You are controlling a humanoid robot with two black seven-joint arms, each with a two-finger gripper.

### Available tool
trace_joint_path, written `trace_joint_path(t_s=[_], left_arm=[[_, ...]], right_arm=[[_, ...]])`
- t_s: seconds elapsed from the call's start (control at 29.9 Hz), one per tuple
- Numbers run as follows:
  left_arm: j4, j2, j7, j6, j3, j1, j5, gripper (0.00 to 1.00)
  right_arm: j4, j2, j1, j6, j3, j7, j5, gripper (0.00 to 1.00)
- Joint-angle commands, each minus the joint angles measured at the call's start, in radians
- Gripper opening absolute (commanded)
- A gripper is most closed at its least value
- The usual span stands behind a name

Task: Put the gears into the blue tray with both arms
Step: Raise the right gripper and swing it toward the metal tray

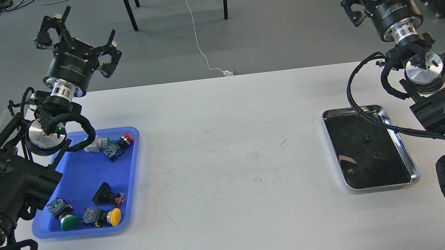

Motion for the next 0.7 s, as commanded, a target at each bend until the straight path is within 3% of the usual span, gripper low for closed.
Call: trace_joint_path(t_s=[0.0,0.3,0.67], left_arm=[[-0.001,0.002,-0.001,0.001,-0.001,0.0,0.001,0.98],[-0.001,0.014,0.002,0.019,0.002,0.0,0.0,0.98],[-0.003,0.127,-0.001,-0.019,0.001,0.028,-0.006,0.98]], right_arm=[[0.002,0.001,0.001,0.0,0.0,0.0,0.0,0.99],[0.051,-0.039,0.006,0.0,-0.018,-0.003,-0.008,0.99],[0.088,-0.223,0.142,-0.036,-0.343,-0.003,-0.008,0.99]])
